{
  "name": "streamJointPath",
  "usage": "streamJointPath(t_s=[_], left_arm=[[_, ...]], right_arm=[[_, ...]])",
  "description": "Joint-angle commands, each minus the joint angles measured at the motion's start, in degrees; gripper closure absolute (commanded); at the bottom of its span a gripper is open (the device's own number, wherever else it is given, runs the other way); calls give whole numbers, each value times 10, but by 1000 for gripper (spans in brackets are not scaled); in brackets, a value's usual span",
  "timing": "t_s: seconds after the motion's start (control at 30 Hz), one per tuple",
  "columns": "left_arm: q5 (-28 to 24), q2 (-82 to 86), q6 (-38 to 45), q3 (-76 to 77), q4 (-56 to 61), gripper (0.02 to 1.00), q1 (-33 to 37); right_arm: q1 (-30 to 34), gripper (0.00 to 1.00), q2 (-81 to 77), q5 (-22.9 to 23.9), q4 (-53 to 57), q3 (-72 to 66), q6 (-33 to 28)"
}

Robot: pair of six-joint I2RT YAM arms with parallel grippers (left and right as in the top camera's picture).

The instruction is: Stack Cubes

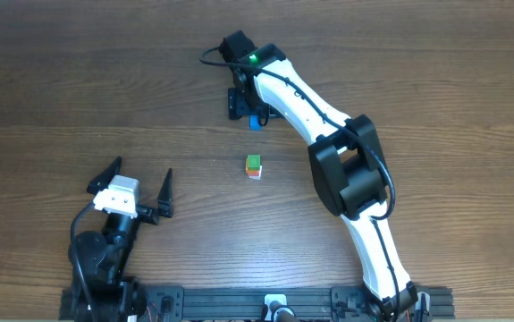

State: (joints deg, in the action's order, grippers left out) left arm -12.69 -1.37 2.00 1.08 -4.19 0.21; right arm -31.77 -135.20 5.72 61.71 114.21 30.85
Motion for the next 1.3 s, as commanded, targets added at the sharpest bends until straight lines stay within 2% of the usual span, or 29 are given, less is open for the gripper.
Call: streamJointPath(t_s=[0.03, 0.57, 0.73, 0.93, 1.07, 1.13, 1.3], left_arm=[[-6, 2, 8, -3, 2, 25, 3], [-6, 2, 8, -3, 2, 20, 3], [-6, 2, 8, -3, 2, 18, 3], [-6, 2, 8, -3, 2, 18, 3], [-6, 2, 8, -3, 2, 18, 3], [-6, 2, 8, -3, 2, 18, 3], [-6, 2, 8, -3, 2, 18, 3]], right_arm=[[-11, 86, -9, -3, -2, 14, -3], [-18, 167, -37, -18, 9, 13, -3], [-19, 325, -37, -18, 9, 13, -3], [-20, 395, -37, -18, 10, 13, -3], [-20, 511, -37, -18, 11, 13, -3], [-20, 601, -37, -18, 12, 13, -3], [-20, 691, -37, -18, 14, 13, -3]])
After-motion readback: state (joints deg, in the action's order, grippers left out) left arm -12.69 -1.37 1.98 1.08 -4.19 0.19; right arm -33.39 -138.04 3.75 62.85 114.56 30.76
